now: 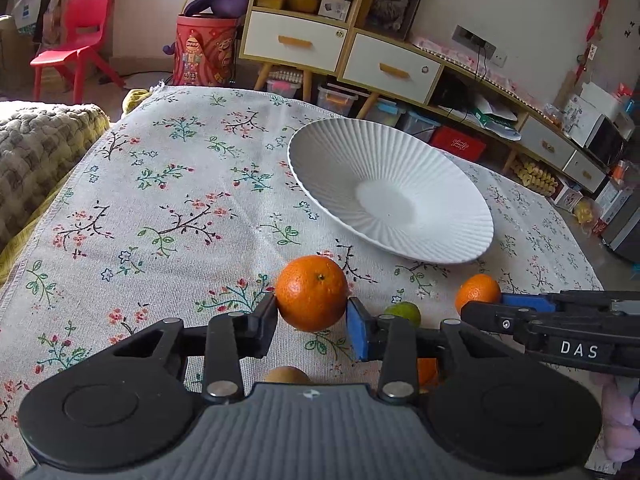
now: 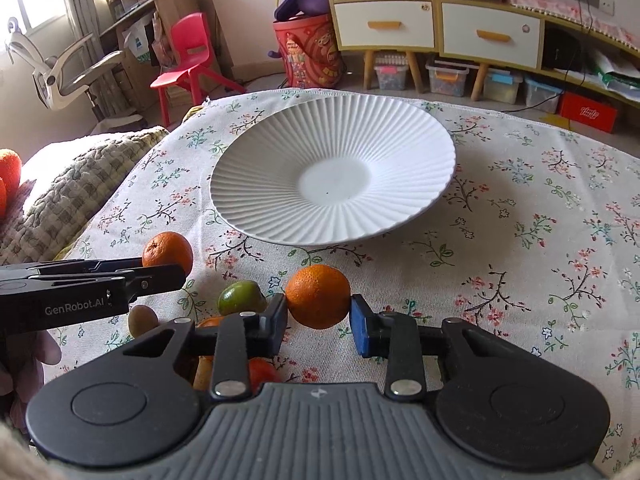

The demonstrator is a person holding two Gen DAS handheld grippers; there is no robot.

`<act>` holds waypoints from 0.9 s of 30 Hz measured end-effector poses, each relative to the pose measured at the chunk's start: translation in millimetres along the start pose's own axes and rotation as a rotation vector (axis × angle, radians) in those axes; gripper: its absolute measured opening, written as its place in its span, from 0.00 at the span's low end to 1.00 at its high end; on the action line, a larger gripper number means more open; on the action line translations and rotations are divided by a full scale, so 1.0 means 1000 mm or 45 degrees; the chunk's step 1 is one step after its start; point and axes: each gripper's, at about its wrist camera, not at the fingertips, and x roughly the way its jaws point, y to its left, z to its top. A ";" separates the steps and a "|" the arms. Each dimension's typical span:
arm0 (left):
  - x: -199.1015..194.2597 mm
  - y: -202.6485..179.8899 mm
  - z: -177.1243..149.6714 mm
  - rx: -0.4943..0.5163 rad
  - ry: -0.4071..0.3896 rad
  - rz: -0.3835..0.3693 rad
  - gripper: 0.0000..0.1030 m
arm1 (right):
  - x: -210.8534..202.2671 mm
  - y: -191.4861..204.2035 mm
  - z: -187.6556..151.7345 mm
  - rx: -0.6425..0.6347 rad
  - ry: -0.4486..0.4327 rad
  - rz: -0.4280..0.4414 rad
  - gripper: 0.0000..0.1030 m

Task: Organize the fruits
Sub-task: 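Carry both held oranges over the white plate with both tools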

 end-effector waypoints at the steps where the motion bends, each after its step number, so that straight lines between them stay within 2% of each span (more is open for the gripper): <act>1: -0.001 -0.001 0.000 0.004 -0.004 -0.003 0.22 | -0.001 0.000 0.001 0.000 -0.007 0.001 0.30; 10: -0.011 -0.012 0.006 0.021 -0.046 -0.034 0.22 | -0.008 -0.004 0.008 0.011 -0.075 0.007 0.30; 17: -0.003 -0.026 0.020 0.042 -0.051 -0.031 0.22 | -0.005 -0.005 0.022 0.021 -0.100 0.004 0.30; 24: 0.012 -0.042 0.042 0.123 -0.093 -0.073 0.22 | 0.001 -0.005 0.036 -0.021 -0.162 0.004 0.29; 27: 0.025 -0.047 0.051 0.183 -0.092 -0.062 0.22 | 0.009 -0.007 0.040 -0.033 -0.155 0.005 0.29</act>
